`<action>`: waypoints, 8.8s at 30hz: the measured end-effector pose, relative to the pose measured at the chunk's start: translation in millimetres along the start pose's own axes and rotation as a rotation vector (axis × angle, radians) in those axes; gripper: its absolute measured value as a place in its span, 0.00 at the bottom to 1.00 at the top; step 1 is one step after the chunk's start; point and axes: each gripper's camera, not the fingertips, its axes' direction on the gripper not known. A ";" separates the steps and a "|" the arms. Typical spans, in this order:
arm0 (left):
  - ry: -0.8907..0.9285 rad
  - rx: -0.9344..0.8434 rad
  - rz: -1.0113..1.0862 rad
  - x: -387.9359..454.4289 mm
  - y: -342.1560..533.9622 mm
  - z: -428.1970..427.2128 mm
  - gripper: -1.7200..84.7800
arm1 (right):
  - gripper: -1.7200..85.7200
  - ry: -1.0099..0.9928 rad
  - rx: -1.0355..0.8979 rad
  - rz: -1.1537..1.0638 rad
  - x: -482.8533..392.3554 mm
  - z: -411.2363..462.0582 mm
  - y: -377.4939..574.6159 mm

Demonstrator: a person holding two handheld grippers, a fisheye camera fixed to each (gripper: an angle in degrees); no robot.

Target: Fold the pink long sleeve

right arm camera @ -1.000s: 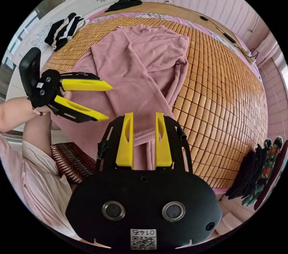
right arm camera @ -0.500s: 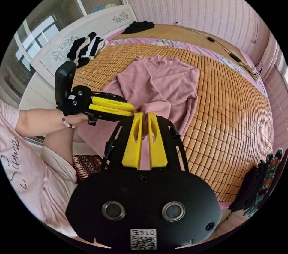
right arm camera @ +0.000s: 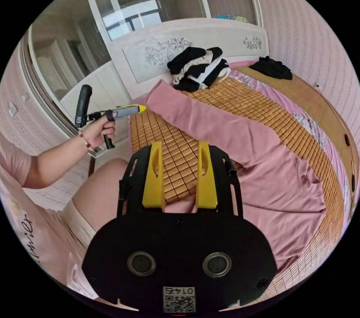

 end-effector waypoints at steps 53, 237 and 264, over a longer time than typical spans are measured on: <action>0.207 -0.646 0.747 208.8 100.8 171.4 0.13 | 0.04 -0.172 -0.235 1.080 242.6 -143.5 464.1; 0.198 -0.375 0.751 291.9 85.2 307.9 0.07 | 0.13 0.149 -0.037 0.193 293.3 43.4 -62.5; -0.001 -0.204 0.946 330.0 216.9 415.4 0.11 | 0.02 0.137 0.050 0.363 316.4 -72.2 144.4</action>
